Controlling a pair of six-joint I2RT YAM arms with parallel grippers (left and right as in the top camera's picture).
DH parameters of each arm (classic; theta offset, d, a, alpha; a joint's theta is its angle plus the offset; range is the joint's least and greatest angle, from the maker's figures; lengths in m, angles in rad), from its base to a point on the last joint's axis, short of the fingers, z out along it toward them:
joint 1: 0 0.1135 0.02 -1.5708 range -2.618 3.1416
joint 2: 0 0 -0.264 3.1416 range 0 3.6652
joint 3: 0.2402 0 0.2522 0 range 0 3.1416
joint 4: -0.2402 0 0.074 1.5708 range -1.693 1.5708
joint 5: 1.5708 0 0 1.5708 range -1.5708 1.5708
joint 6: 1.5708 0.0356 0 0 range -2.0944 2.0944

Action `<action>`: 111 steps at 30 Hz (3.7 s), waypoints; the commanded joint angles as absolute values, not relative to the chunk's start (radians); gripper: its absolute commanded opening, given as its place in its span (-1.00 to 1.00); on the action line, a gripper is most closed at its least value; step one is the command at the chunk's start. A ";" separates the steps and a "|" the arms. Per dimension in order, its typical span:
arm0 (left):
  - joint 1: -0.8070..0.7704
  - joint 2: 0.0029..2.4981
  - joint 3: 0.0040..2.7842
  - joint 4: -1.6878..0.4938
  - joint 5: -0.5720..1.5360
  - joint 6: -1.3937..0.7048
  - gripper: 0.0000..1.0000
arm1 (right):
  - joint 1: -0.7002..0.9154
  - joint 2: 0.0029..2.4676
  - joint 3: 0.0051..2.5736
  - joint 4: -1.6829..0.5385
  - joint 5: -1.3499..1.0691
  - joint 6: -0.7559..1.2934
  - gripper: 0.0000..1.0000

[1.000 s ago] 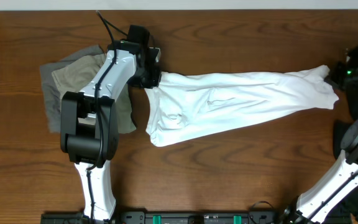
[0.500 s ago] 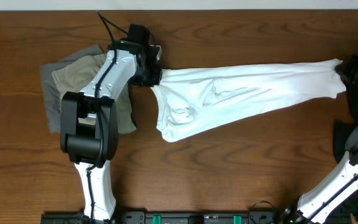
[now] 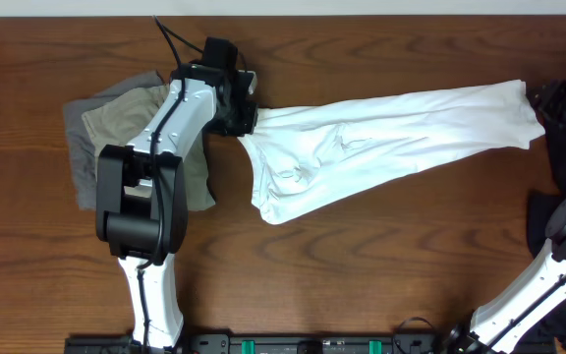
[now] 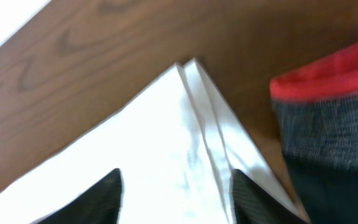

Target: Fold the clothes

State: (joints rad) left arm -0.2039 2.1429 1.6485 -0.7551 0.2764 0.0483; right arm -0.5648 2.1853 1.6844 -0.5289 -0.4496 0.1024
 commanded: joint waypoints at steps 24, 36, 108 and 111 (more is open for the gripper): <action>-0.200 2.107 1.649 -0.757 0.262 0.040 -0.88 | -0.568 2.179 1.592 -0.776 -0.188 0.272 -0.14; -0.200 2.107 1.649 -0.757 0.262 0.040 -0.88 | -0.587 2.167 1.559 -0.636 -0.404 0.310 -0.97; -0.200 2.107 1.649 -0.746 0.263 0.039 -0.88 | -0.530 2.117 1.572 -0.368 -0.224 0.050 -0.96; -0.200 2.107 1.649 -0.745 0.263 0.039 -0.88 | -0.529 2.120 1.570 -0.371 -0.250 0.047 -0.98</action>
State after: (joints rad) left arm -0.2039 2.1429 1.6485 -0.7467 0.2779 0.0483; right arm -0.5282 2.0884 1.5646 -0.3725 -0.2581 0.0765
